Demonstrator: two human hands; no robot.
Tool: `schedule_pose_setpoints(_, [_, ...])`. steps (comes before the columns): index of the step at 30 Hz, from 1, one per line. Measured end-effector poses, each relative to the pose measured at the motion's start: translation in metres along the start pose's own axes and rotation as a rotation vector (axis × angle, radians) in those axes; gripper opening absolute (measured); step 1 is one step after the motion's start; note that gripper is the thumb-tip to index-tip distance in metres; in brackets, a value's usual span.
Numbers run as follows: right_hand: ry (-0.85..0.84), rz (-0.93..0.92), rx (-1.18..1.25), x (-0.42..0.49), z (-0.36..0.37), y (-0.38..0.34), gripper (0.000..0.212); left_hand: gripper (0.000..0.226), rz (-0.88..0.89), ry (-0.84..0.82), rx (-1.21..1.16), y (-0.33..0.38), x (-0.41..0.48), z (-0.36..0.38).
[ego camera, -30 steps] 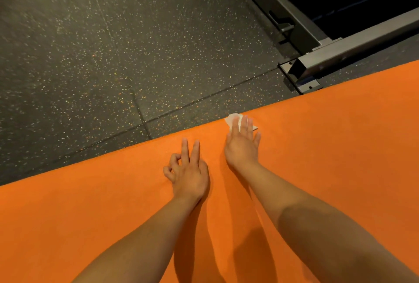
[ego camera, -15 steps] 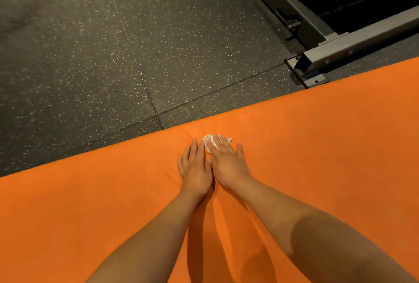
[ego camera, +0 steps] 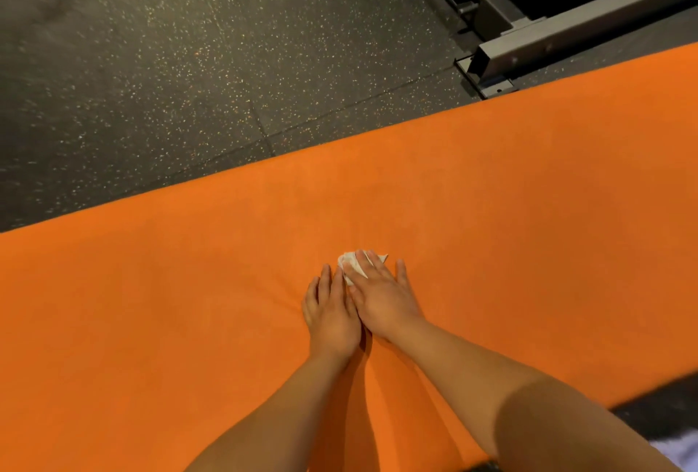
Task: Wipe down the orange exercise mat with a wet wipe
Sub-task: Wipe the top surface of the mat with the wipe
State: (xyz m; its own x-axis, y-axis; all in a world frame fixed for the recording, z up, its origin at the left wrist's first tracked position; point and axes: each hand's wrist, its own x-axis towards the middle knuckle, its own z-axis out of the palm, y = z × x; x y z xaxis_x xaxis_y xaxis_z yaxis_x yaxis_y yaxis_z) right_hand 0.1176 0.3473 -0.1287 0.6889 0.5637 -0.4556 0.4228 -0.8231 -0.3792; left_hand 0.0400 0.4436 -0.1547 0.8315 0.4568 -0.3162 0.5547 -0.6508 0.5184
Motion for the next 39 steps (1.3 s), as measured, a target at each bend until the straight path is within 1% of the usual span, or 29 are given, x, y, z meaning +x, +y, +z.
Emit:
schedule_pose_setpoints(2, [-0.024,0.003,-0.007,-0.025,0.009,-0.002,0.051,0.055,-0.012,-0.04,0.017,-0.005,-0.026,0.001])
schedule_pose_setpoints(3, [-0.035,0.003,-0.008,-0.037,0.014,-0.003,0.051,0.057,-0.012,-0.067,0.037,-0.007,-0.039,0.001])
schedule_pose_setpoints(6, [-0.066,0.021,-0.022,-0.071,0.027,-0.001,0.052,0.083,0.002,-0.136,0.121,-0.008,-0.075,-0.001])
schedule_pose_setpoints(7, [-0.084,0.033,-0.02,-0.083,0.03,-0.002,0.052,0.086,-0.004,-0.158,0.143,-0.007,-0.086,-0.002])
schedule_pose_setpoints(8, [-0.106,0.046,-0.015,-0.096,0.033,-0.003,0.052,0.083,-0.011,-0.193,0.164,-0.006,-0.097,-0.004])
schedule_pose_setpoints(11, [-0.16,0.086,0.001,-0.139,0.047,-0.007,0.052,0.062,0.018,-0.296,0.235,-0.012,-0.136,-0.007])
schedule_pose_setpoints(12, [-0.168,0.099,0.008,-0.153,0.052,-0.008,0.051,0.06,0.02,-0.313,0.24,-0.016,-0.149,-0.007])
schedule_pose_setpoints(17, [-0.185,0.147,0.015,-0.208,0.068,-0.014,0.05,0.058,0.021,-0.32,0.239,-0.025,-0.198,-0.011])
schedule_pose_setpoints(22, [-0.122,0.122,-0.019,-0.248,0.085,-0.012,0.049,0.061,0.049,-0.29,0.244,-0.033,-0.225,-0.015])
schedule_pose_setpoints(25, [-0.125,0.122,-0.038,-0.249,0.084,-0.012,0.05,0.062,0.062,-0.272,0.25,-0.032,-0.227,-0.021])
schedule_pose_setpoints(28, [-0.117,0.24,0.017,-0.243,0.079,-0.016,0.052,0.067,0.07,-0.286,0.263,-0.033,-0.223,-0.026])
schedule_pose_setpoints(30, [-0.16,0.194,-0.014,-0.243,0.081,-0.021,0.052,0.07,0.093,-0.292,0.287,-0.036,-0.225,-0.027])
schedule_pose_setpoints(32, [-0.201,0.125,-0.029,-0.245,0.085,-0.026,0.052,0.064,0.114,-0.267,0.273,-0.04,-0.23,-0.025])
schedule_pose_setpoints(37, [-0.17,0.201,0.033,-0.246,0.08,-0.021,0.051,0.033,0.134,-0.177,0.182,-0.04,-0.234,-0.022])
schedule_pose_setpoints(39, [-0.157,0.2,0.055,-0.249,0.079,-0.018,0.051,0.021,0.126,-0.136,0.135,-0.04,-0.236,-0.022])
